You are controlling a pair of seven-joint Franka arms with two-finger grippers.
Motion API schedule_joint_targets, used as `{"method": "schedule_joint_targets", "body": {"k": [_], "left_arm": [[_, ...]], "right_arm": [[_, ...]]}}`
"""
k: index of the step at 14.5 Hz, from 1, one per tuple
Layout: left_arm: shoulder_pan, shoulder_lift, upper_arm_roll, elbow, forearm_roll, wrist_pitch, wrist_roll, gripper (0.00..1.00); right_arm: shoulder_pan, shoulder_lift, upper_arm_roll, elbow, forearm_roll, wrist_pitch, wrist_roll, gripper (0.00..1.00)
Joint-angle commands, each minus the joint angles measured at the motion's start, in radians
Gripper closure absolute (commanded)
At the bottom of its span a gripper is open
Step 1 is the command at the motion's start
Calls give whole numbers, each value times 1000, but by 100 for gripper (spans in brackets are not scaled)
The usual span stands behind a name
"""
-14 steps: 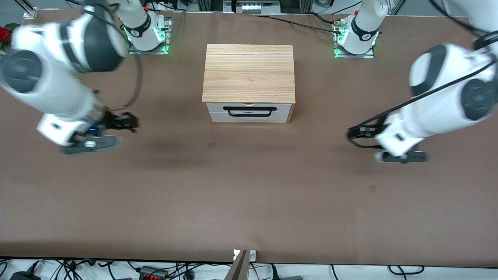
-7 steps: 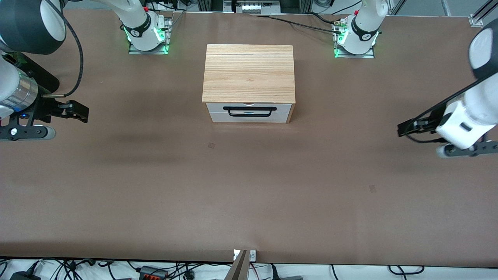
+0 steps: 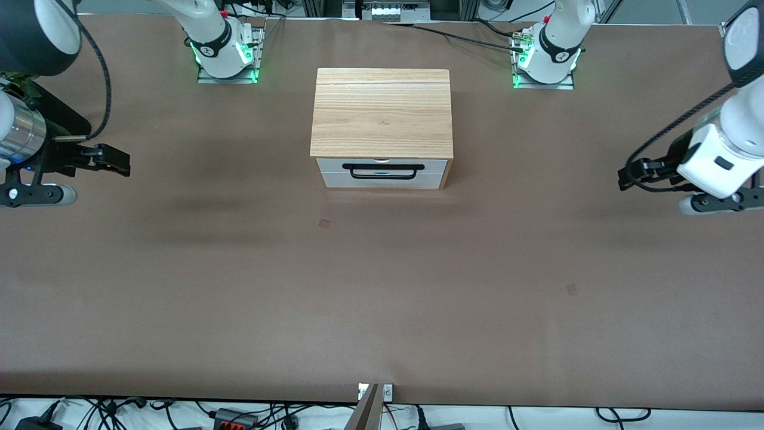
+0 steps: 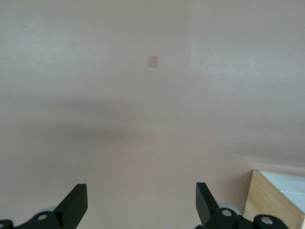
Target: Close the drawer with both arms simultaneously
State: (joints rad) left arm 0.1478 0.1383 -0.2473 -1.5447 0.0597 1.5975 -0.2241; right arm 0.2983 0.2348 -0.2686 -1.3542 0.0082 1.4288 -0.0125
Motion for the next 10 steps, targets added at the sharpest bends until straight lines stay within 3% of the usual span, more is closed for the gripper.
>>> {"method": "schedule_joint_targets", "body": {"k": [1,3,5,10], "left_arm": [[16,-106,-10,-139,-13,50,5,0],[42,-109,-10,-147,-26,61,15,0],[42,-103,-10,-134,-27,50,25,0],[42,-103,-9,-127,-29,56,74,0]], "right_arm": [[-126,-139,130,-193,-1,94,20,0],[-227,-211,213,-307,1,194,20,0],[-293,-253,255,-345,3,213,31,0],[-353,-305,256,-335,1,122,135,0]]}}
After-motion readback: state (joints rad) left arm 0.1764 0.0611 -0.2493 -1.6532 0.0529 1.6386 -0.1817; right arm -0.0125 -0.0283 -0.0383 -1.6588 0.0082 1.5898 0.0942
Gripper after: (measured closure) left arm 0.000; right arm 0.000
